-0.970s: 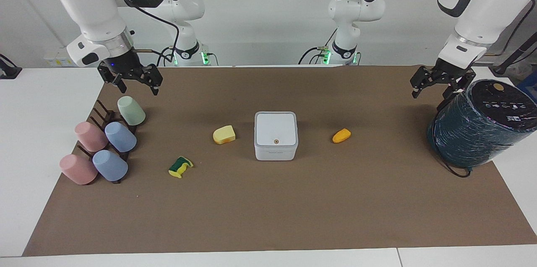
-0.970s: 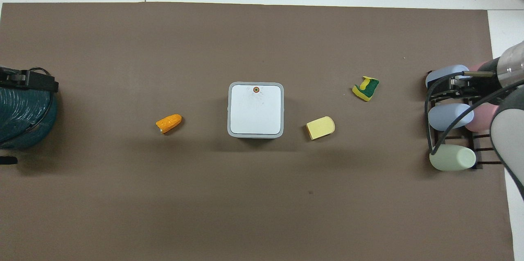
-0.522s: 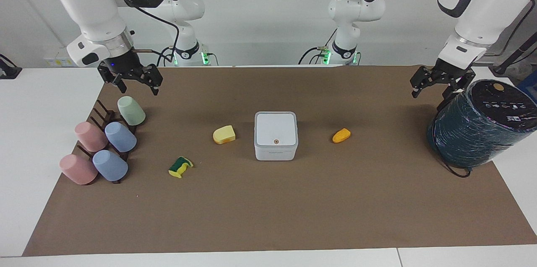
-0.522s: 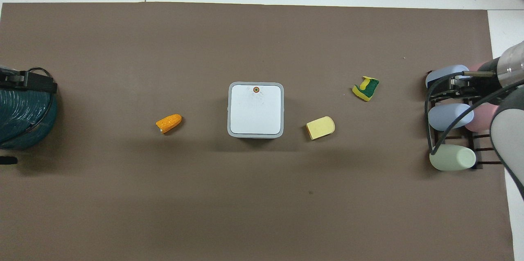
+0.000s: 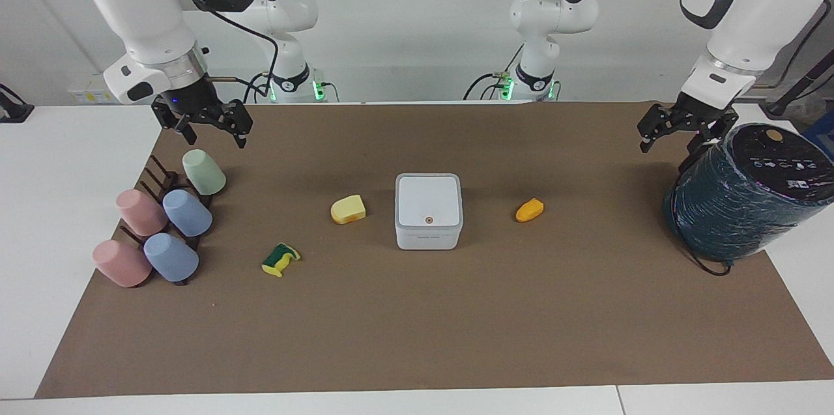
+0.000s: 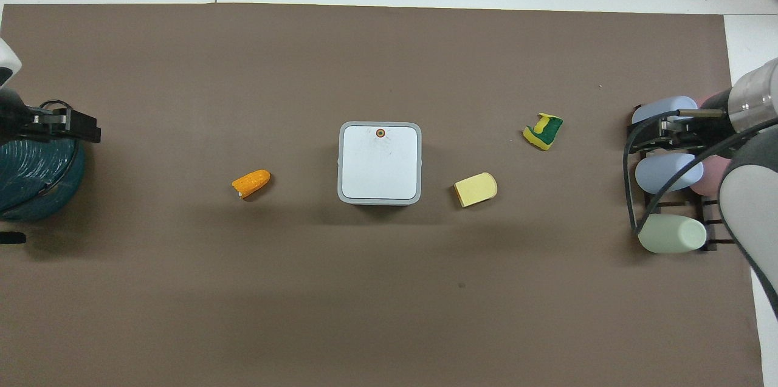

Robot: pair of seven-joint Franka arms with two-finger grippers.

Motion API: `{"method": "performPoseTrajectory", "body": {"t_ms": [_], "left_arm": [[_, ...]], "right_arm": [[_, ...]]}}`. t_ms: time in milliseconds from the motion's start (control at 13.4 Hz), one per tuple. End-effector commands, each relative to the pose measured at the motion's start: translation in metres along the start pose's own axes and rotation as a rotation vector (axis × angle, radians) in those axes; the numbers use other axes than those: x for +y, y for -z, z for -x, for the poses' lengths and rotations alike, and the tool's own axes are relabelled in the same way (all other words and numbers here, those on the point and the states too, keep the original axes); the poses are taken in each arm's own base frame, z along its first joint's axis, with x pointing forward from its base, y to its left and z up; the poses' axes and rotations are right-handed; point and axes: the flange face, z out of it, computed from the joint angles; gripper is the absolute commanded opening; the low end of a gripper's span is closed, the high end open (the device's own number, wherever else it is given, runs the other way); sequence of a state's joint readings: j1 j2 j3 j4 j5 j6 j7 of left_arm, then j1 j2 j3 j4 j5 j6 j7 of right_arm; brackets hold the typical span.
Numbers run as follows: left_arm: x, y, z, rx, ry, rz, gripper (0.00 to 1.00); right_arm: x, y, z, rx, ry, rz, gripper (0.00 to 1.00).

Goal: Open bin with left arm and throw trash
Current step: 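Reach the left gripper to the bin while the right gripper grasps block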

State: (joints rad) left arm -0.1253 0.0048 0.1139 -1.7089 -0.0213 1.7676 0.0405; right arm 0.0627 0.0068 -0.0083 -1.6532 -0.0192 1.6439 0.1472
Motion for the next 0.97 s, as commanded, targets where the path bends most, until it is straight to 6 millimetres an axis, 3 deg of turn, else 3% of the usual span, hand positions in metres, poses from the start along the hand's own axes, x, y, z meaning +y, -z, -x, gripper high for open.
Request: {"method": "performPoseTrajectory", "body": {"t_ms": [0,299,597,896], "left_arm": [[0.026,-0.001,0.012,-0.003,0.050,-0.009,0.60],[0.062,-0.008,0.014,-0.002,0.128,-0.001,0.32],[0.107,-0.021,0.016,0.018,0.283,0.062,0.04],[0.164,-0.046,0.017,0.064,0.483,0.128,0.00]], "right_arm": [[-0.009,-0.014,0.012,0.013,0.017,-0.029,1.00],[-0.062,-0.079,0.013,0.051,-0.118,-0.041,1.00],[-0.095,-0.137,0.010,0.036,-0.252,-0.041,1.00],[-0.122,-0.197,0.012,0.033,-0.401,-0.044,1.00]]}}
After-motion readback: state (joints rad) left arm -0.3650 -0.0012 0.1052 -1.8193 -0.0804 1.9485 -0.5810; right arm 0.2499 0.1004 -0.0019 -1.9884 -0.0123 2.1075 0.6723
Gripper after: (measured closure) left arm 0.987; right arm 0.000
